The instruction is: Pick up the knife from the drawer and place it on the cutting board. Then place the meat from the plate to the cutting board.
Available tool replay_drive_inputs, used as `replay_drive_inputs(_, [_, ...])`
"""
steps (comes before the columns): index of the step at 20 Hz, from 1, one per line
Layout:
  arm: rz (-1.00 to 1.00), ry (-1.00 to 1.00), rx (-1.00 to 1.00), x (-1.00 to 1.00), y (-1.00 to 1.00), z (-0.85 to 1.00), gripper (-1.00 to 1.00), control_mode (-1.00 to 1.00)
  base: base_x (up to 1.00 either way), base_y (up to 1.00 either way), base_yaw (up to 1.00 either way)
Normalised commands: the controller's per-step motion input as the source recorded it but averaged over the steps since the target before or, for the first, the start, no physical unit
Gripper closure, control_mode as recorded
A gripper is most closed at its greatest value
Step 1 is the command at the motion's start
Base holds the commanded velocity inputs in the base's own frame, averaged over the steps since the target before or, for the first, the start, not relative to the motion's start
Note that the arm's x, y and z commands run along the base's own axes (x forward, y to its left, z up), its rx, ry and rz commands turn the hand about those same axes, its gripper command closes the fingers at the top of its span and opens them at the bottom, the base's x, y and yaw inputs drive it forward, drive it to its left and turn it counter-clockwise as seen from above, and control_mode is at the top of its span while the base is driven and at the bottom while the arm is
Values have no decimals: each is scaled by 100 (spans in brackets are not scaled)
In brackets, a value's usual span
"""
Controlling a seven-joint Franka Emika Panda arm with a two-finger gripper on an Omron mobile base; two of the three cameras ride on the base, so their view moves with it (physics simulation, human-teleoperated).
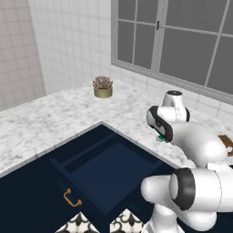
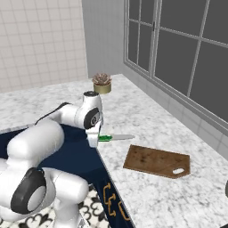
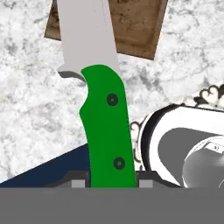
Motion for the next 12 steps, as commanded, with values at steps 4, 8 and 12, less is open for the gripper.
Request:
replay_drive_inputs(4, [-28, 1, 17, 33, -100, -17, 100, -100, 0, 0, 0])
replay_drive_inputs(8, [-21, 0, 12, 48, -100, -32, 100, -100, 0, 0, 0])
replay_drive_inputs(12, [-13, 2, 3, 58, -100, -27, 100, -100, 0, 0, 0])
